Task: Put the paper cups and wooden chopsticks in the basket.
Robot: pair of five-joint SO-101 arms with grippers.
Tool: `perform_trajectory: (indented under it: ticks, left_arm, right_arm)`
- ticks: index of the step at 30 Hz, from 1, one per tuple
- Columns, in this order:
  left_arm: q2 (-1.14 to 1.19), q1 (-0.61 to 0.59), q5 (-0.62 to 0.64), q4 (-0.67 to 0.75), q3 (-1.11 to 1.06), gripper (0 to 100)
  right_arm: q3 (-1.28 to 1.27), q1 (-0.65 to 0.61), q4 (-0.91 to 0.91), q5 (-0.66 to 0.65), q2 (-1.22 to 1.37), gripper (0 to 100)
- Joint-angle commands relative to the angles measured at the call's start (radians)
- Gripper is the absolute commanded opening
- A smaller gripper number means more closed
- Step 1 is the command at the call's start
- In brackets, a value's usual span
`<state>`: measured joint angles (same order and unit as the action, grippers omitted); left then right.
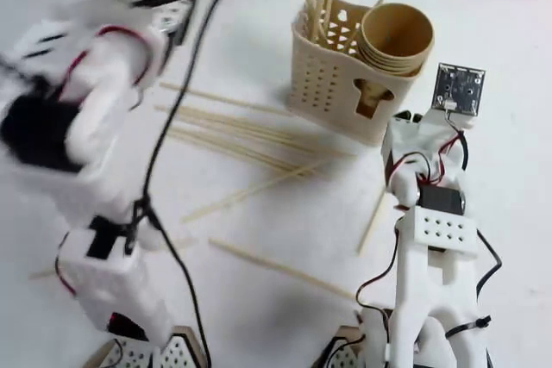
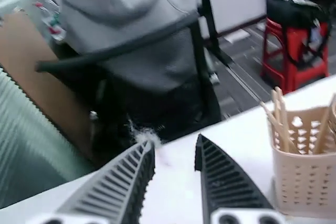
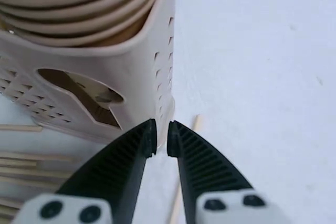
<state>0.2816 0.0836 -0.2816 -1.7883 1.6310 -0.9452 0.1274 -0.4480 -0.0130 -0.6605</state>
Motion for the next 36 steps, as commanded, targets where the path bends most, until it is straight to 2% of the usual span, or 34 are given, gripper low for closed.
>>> perform_trajectory:
  ticks: [1,4,12,21,24,27,29,36]
  left_arm:
    - [-0.119,-0.087,-0.005,-0.003,0.023,14]
    - [-0.183,-0.117,-0.031,-0.003,-0.04,14]
    - [-0.498,-0.153,-0.025,0.003,-0.537,14]
    - [-0.789,-0.153,-0.025,0.012,-0.924,14]
    - [-0.869,-0.153,-0.025,0.015,-1.062,10]
    - [-0.96,-0.153,-0.025,0.061,-1.22,5]
    - [-1.032,-0.153,-0.025,0.11,-1.346,6]
    - [-1.368,-0.153,-0.023,0.376,-1.873,6]
  right_arm:
    - [0.006,-0.013,0.008,0.0,-0.035,5.2]
    - [0.005,-0.013,0.008,0.0,-0.035,5.2]
    - [-0.006,-0.015,0.016,-0.002,-0.035,5.3]
    - [-0.009,-0.042,0.016,-0.002,-0.035,5.3]
    - [-0.009,-0.041,0.016,-0.002,-0.035,5.3]
    - [-0.009,-0.041,0.015,-0.002,-0.035,5.3]
    - [-0.009,-0.041,0.015,-0.002,-0.035,5.3]
    - [-0.009,-0.041,0.015,-0.002,-0.035,5.3]
